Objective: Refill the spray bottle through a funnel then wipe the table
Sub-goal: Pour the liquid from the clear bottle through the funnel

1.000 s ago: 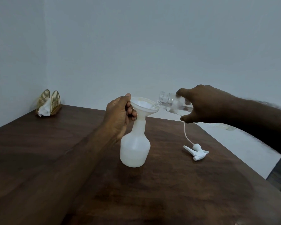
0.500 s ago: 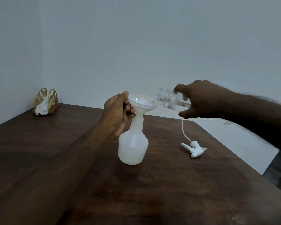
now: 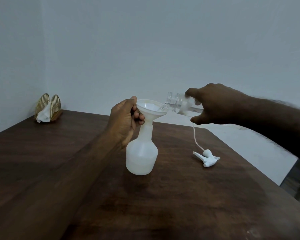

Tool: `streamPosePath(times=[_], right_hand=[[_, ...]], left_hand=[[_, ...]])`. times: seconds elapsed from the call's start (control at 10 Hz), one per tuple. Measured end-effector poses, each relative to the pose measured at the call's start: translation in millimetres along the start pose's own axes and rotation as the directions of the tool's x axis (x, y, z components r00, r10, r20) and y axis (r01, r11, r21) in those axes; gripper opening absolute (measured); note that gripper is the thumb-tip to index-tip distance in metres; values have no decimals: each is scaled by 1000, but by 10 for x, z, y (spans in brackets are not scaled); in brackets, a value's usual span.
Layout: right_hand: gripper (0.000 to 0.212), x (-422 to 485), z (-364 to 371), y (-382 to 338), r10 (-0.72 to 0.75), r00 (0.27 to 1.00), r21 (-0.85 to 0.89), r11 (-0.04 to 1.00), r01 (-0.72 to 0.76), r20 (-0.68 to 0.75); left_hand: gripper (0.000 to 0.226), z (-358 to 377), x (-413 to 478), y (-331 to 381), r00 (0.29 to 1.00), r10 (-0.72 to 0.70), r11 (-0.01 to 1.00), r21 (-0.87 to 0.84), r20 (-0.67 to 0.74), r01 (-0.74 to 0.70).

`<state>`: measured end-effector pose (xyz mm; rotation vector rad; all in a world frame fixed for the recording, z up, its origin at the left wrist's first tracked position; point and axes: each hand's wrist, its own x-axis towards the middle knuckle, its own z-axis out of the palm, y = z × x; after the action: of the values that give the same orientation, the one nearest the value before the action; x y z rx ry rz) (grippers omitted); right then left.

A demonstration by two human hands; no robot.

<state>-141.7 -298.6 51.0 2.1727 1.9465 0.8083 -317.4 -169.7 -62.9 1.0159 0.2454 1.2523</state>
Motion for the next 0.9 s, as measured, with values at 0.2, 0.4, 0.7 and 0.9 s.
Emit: streamPosePath(times=[0.2, 0.4, 0.7, 0.9], right_hand=[[70, -2, -4, -7, 4, 1000, -1, 1000, -4, 4], [68, -2, 0, -3, 4, 1000, -3, 1000, -4, 2], [69, -10, 4, -13, 9, 1000, -4, 1000, -9, 4], [69, -8, -11, -21, 7, 1000, -13, 1000, -7, 7]], left_hand=[[37, 10, -9, -4, 1000, 4, 1000, -7, -6, -4], [37, 16, -18, -4, 1000, 14, 1000, 3, -10, -14], [38, 15, -21, -17, 1000, 6, 1000, -6, -19, -7], [37, 3, -22, -17, 1000, 6, 1000, -2, -17, -6]])
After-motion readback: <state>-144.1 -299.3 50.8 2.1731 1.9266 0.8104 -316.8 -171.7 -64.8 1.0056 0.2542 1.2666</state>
